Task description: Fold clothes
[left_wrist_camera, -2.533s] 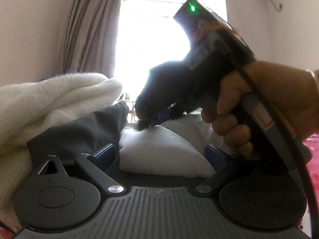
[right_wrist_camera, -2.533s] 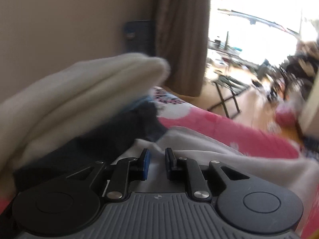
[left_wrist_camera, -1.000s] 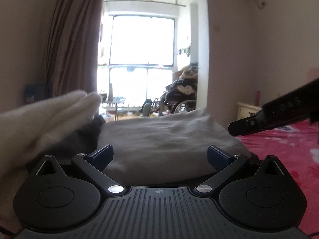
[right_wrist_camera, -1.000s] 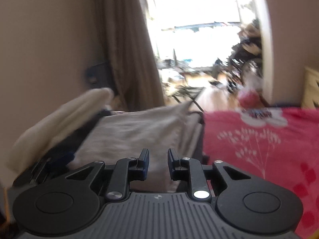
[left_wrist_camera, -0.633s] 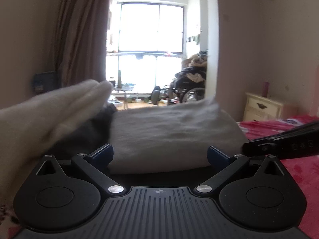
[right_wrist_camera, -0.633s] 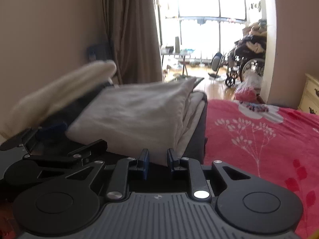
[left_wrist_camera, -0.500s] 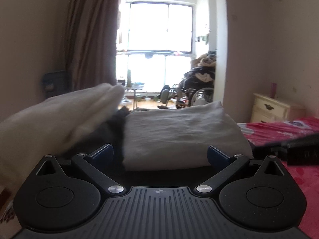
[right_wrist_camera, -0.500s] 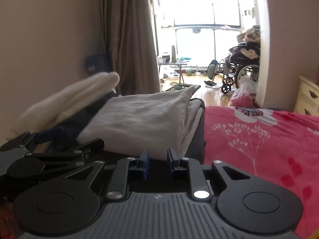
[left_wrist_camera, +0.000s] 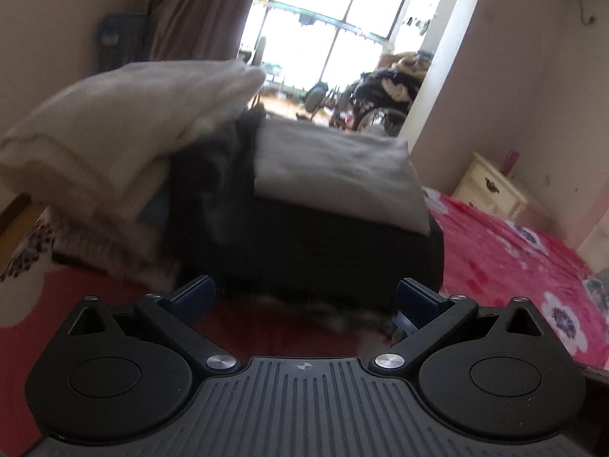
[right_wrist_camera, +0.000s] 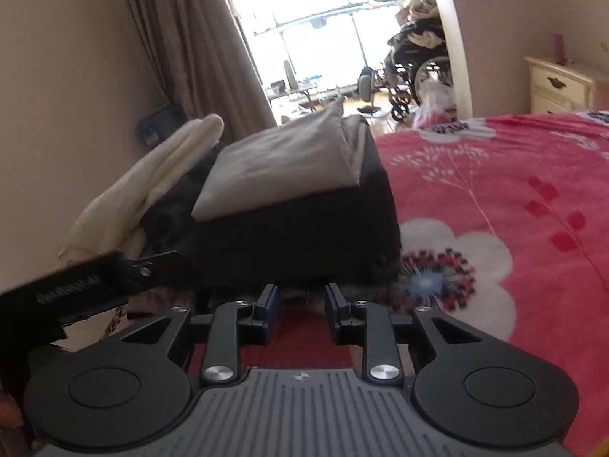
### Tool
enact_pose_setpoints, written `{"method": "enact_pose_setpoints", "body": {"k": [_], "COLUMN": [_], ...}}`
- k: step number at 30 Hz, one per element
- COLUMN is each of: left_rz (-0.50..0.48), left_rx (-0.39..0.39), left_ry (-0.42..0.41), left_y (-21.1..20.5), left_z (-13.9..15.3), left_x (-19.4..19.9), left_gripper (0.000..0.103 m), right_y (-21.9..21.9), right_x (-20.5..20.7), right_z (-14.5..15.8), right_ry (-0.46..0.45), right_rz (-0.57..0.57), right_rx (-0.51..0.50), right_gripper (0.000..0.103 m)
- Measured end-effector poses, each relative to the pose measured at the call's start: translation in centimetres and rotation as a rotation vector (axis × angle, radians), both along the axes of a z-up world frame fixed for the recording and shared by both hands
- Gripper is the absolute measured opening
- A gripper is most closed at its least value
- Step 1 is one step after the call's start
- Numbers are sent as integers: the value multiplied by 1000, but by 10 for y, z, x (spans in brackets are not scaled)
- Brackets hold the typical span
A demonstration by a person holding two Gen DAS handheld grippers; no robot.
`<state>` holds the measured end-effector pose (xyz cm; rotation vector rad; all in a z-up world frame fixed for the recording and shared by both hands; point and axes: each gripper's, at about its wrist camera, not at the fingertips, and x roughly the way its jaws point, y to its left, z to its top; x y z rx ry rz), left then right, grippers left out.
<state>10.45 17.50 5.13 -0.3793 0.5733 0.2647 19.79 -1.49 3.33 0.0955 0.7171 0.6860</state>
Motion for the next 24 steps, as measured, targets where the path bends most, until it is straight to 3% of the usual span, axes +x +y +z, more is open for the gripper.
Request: {"method": "enact_pose_setpoints", "body": {"k": [4, 8, 11, 16, 24], "left_rz": [-9, -44, -61, -86, 52], "left_rx": [32, 19, 9, -2, 67], "left_ry": [33, 57, 63, 40, -3], "left_y": [-8, -15, -18, -22, -20], "left_z": [5, 9, 10, 15, 19], "left_x": [-10, -17, -22, -34, -49], "left_gripper": [103, 103, 103, 103, 103], "right_y": [-7, -8, -9, -6, -2], "right_x": [-19, -32, -37, -46, -56], "right_z": [3, 6, 9, 17, 23], "right_ry": [-16, -30, -24, -43, -61], "right_rz": [-1, 11, 4, -8, -32], "right_rx": [-34, -67, -75, -88, -126], "right_gripper": [41, 43, 53, 60, 79]}}
